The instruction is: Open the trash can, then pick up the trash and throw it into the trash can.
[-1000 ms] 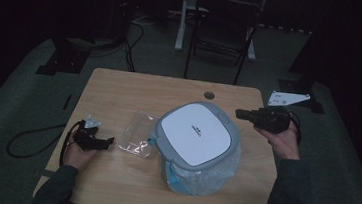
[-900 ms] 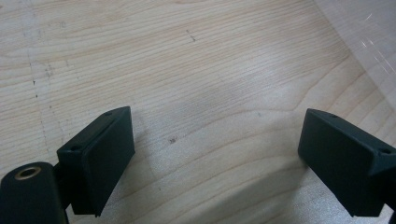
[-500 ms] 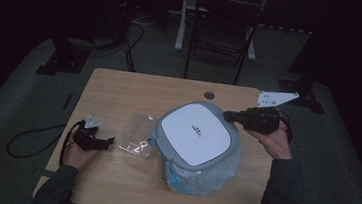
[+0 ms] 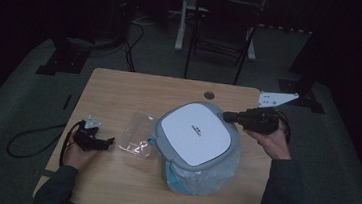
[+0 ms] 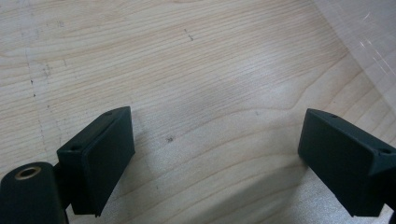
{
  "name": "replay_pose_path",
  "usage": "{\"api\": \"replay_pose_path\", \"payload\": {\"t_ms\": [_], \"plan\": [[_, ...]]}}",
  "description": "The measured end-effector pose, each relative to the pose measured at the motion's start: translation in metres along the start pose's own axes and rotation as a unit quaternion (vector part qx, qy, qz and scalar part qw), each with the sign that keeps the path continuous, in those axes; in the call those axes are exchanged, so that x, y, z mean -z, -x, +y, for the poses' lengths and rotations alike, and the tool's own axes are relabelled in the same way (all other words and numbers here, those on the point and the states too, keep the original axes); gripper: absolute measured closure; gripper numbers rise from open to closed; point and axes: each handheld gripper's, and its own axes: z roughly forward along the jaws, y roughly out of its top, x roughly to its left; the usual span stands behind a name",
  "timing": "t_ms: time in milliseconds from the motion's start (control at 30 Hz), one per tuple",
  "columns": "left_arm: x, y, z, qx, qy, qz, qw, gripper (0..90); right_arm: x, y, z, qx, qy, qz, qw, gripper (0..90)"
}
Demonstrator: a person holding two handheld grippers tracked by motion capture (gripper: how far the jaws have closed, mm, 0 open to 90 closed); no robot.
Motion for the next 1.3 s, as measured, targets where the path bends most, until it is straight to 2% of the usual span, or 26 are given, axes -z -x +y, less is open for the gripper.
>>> {"api": "replay_pose_path", "payload": {"t_ms": [267,300,367,400,667,833,867,933,967,1067,1100,1133,1300], "plan": [[0.000,0.000,0.000,0.000,0.000,0.000,1.0000,11.5,0.000,-0.003,0.002,0.007,-0.003,-0.004,1.0000,90.0],[0.000,0.000,0.000,0.000,0.000,0.000,1.0000,11.5,0.000,-0.003,0.002,0.009,-0.001,-0.004,1.0000,87.2],[0.000,0.000,0.000,0.000,0.000,0.000,1.0000,11.5,0.000,-0.004,0.002,0.008,-0.001,-0.010,0.9999,87.2],[0.000,0.000,0.000,0.000,0.000,0.000,1.0000,11.5,0.001,-0.002,0.001,0.008,0.003,-0.015,0.9999,80.1],[0.000,0.000,0.000,0.000,0.000,0.000,1.0000,11.5,0.005,-0.001,-0.005,-0.002,0.014,-0.031,0.9994,72.6],[0.000,0.000,0.000,0.000,0.000,0.000,1.0000,11.5,0.006,-0.004,-0.004,0.007,0.009,-0.036,0.9993,69.8],[0.000,0.000,0.000,0.000,0.000,-0.001,1.0000,11.5,0.007,-0.006,-0.004,0.016,0.010,-0.057,0.9982,59.8],[0.000,0.000,0.000,0.000,0.000,-0.001,1.0000,11.5,0.007,-0.006,-0.004,0.016,0.010,-0.057,0.9982,59.8],[0.000,0.000,0.000,0.000,0.000,-0.001,1.0000,11.5,0.011,-0.002,-0.011,0.007,0.030,-0.089,0.9956,54.4],[0.000,0.000,0.000,0.000,0.000,-0.001,1.0000,11.6,0.017,0.005,-0.022,-0.015,0.046,-0.119,0.9918,51.0],[0.000,0.000,0.000,0.000,0.000,-0.001,1.0000,11.9,0.017,0.005,-0.022,-0.015,0.046,-0.119,0.9918,51.0],[0.000,-0.001,0.000,0.003,0.002,0.001,1.0000,13.4,0.018,0.011,-0.032,-0.032,0.041,-0.142,0.9884,48.0],[0.002,-0.001,0.000,0.006,0.002,0.003,1.0000,16.9,0.014,0.021,-0.055,-0.055,0.022,-0.186,0.9808,45.5]]}}
